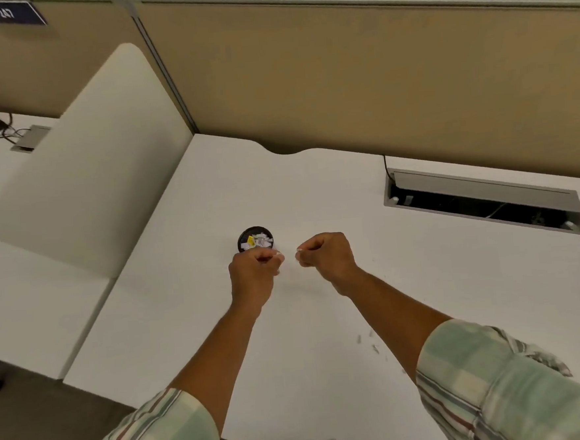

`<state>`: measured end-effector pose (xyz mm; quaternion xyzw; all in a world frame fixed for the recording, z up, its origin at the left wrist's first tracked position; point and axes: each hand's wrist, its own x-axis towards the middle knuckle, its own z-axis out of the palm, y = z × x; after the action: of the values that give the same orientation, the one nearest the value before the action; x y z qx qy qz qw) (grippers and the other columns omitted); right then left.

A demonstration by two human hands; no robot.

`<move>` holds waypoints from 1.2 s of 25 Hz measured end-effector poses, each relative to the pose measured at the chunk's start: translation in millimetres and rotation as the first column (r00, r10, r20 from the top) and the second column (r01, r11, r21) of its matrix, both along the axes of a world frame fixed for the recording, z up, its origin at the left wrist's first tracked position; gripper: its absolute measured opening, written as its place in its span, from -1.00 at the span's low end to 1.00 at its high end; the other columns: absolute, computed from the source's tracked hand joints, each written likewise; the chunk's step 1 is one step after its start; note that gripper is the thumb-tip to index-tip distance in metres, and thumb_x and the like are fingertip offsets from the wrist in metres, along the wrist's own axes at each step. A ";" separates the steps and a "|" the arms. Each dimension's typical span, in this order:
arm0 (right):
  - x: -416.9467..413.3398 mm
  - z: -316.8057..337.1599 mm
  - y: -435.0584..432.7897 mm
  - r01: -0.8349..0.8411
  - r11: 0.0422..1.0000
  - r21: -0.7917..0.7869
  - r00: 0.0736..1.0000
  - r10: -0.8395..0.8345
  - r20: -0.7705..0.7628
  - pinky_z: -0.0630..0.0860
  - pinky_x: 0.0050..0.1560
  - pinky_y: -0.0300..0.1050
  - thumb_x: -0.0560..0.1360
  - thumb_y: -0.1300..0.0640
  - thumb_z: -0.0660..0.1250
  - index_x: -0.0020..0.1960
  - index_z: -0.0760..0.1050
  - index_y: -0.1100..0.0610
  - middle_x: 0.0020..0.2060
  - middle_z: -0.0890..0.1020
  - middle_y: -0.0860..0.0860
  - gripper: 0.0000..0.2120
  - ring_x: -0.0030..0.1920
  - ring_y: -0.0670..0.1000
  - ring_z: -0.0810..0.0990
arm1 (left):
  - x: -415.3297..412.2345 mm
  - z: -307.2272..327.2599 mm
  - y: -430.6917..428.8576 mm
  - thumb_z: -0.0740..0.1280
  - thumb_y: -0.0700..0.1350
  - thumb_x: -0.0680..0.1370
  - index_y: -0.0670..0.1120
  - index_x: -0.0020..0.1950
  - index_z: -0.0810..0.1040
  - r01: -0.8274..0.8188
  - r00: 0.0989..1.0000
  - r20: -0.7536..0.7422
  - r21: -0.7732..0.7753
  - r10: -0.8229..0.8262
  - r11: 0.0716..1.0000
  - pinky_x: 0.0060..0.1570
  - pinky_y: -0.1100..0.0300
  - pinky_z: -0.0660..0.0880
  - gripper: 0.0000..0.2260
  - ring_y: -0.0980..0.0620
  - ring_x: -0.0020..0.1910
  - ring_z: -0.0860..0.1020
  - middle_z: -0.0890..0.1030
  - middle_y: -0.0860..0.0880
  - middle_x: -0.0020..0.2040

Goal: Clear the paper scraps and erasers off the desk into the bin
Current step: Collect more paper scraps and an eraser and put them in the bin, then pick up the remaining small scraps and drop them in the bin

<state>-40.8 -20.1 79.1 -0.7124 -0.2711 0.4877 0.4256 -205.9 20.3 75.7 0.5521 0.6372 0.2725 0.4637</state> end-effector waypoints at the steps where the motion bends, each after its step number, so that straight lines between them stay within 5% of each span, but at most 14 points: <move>1: -7.4 5.5 17.0 -0.015 1.000 0.013 1.000 0.015 0.023 0.72 -0.08 -0.05 0.35 0.31 0.56 -0.22 0.70 0.21 -0.26 0.75 0.08 -0.94 -0.19 0.14 0.75 | -5.1 3.4 13.8 0.53 -0.11 0.41 0.01 -0.18 0.75 -0.029 0.999 -0.014 0.025 0.029 0.999 -0.02 0.03 0.69 -0.97 0.04 -0.21 0.72 0.73 0.07 -0.24; 5: -35.1 13.7 71.4 -0.121 0.993 0.005 0.970 0.117 0.212 0.68 -0.15 -0.11 0.35 0.32 0.52 -0.25 0.70 0.17 -0.26 0.75 0.03 -0.93 -0.22 0.02 0.73 | -20.2 5.9 59.8 0.49 -0.17 0.40 -0.04 -0.20 0.75 -0.067 0.994 -0.086 0.068 0.072 0.995 -0.10 0.05 0.69 -0.95 0.02 -0.23 0.71 0.73 0.04 -0.25; 13: -60.0 -6.2 115.7 -0.321 0.932 -0.170 0.786 0.362 0.501 0.63 -0.13 -0.11 0.50 0.32 0.39 -0.10 0.70 0.25 -0.12 0.73 0.11 -0.89 -0.09 0.08 0.70 | -23.3 -17.2 91.5 0.44 -0.23 0.44 -0.19 -0.26 0.72 0.098 0.955 -0.283 0.027 -0.086 0.995 -0.38 0.15 0.53 -0.90 -0.05 -0.40 0.58 0.70 -0.14 -0.30; 17: -58.8 -9.6 120.2 -0.379 0.903 -0.201 0.721 0.425 0.547 0.66 -0.01 0.04 0.54 0.31 0.28 -0.09 0.69 0.30 -0.11 0.73 0.16 -0.80 -0.06 0.15 0.70 | -27.0 -21.3 96.0 0.33 -0.28 0.41 -0.31 -0.31 0.61 0.191 0.925 -0.346 0.069 -0.156 0.979 -0.41 0.07 0.38 -0.86 -0.10 -0.43 0.36 0.61 -0.32 -0.33; 19: -57.5 -10.3 119.2 -0.397 0.897 -0.194 0.706 0.434 0.560 0.66 -0.04 0.02 0.52 0.31 0.27 -0.10 0.68 0.29 -0.12 0.73 0.15 -0.80 -0.07 0.14 0.69 | -29.1 -18.8 98.4 0.31 -0.28 0.44 -0.30 -0.30 0.62 0.222 0.911 -0.376 0.107 -0.167 0.969 -0.34 0.00 0.51 -0.84 -0.22 -0.38 0.47 0.63 -0.30 -0.33; 22: -54.9 -10.9 114.3 -0.418 0.894 -0.160 0.695 0.428 0.578 0.62 -0.05 -0.08 0.48 0.32 0.33 -0.09 0.69 0.22 -0.11 0.73 0.06 -0.85 -0.06 0.06 0.68 | -33.3 -17.7 100.2 0.30 -0.29 0.48 -0.29 -0.27 0.64 0.226 0.900 -0.406 0.132 -0.156 0.965 -0.18 -0.11 0.61 -0.82 -0.09 -0.35 0.52 0.67 -0.26 -0.27; 27: -54.9 -10.8 107.4 -0.382 0.917 -0.112 0.745 0.377 0.550 0.61 0.00 -0.11 0.49 0.38 0.30 -0.02 0.69 0.17 -0.04 0.72 0.05 -0.77 -0.03 0.02 0.65 | -39.3 -15.6 93.7 0.33 -0.37 0.50 -0.19 -0.02 0.74 0.127 0.934 -0.349 0.136 -0.073 0.983 -0.09 0.25 0.56 -0.79 -0.02 -0.10 0.68 0.75 -0.13 -0.05; 30: -50.1 -11.2 100.1 -0.344 0.937 -0.064 0.787 0.325 0.525 0.53 -0.15 -0.20 0.45 0.34 0.41 -0.11 0.66 0.17 -0.19 0.68 -0.02 -0.89 -0.15 -0.03 0.62 | -37.1 -11.3 86.3 0.35 -0.35 0.49 -0.17 -0.07 0.73 0.123 0.941 -0.333 0.176 -0.058 0.977 -0.14 0.32 0.53 -0.82 0.03 -0.15 0.66 0.75 -0.10 -0.09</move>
<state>-91.0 80.0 67.8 -0.7516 -0.5076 0.3359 0.2542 -243.1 106.6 64.4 0.6609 0.6490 0.2168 0.3081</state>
